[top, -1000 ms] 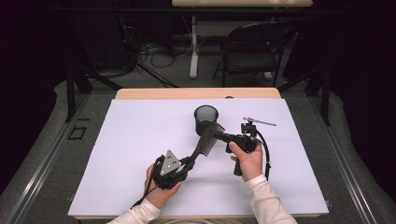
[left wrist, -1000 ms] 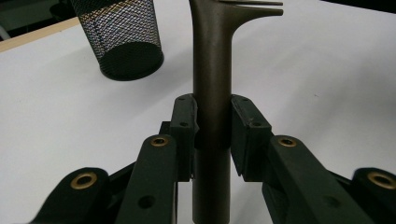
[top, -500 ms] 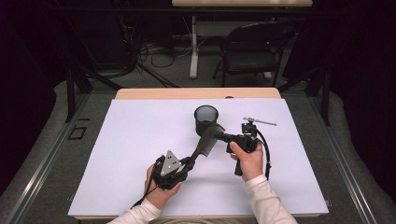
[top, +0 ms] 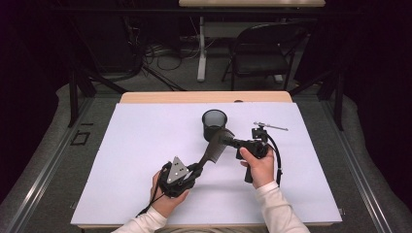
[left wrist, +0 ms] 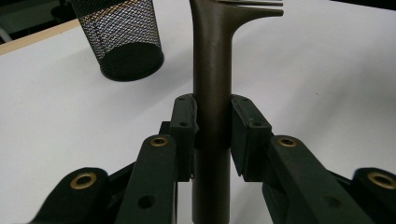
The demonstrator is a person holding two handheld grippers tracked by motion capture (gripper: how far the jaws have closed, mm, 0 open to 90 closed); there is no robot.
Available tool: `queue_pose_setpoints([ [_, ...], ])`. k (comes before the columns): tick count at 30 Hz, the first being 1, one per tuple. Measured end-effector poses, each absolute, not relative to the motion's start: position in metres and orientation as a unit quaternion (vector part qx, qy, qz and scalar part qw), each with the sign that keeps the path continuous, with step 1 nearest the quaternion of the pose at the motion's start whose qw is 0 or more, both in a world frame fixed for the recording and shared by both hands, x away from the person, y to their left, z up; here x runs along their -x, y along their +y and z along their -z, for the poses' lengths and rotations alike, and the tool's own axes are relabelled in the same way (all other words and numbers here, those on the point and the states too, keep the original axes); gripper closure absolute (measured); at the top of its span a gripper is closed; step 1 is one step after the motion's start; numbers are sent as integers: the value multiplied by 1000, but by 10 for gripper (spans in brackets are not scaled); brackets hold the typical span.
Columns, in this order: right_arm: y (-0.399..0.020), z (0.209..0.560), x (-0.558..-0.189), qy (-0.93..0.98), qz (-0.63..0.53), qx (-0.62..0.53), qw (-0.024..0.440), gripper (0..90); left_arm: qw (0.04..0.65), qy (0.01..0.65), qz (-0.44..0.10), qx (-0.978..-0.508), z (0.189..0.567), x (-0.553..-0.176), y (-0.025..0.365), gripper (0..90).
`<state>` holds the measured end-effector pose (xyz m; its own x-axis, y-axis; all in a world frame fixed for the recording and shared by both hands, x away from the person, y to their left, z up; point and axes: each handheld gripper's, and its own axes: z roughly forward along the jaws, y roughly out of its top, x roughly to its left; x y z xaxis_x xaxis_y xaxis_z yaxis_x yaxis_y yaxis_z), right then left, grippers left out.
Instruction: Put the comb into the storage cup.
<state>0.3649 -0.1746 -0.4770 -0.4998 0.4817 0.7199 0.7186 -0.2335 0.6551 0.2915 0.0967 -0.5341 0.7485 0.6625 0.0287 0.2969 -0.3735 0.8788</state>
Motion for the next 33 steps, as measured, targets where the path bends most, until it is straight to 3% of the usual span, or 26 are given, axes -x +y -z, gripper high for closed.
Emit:
queue_pose_setpoints([
  [33, -177, 477, -366, -613, 615, 485, 104, 873, 476, 295, -196, -805, 534, -291, 97, 717],
])
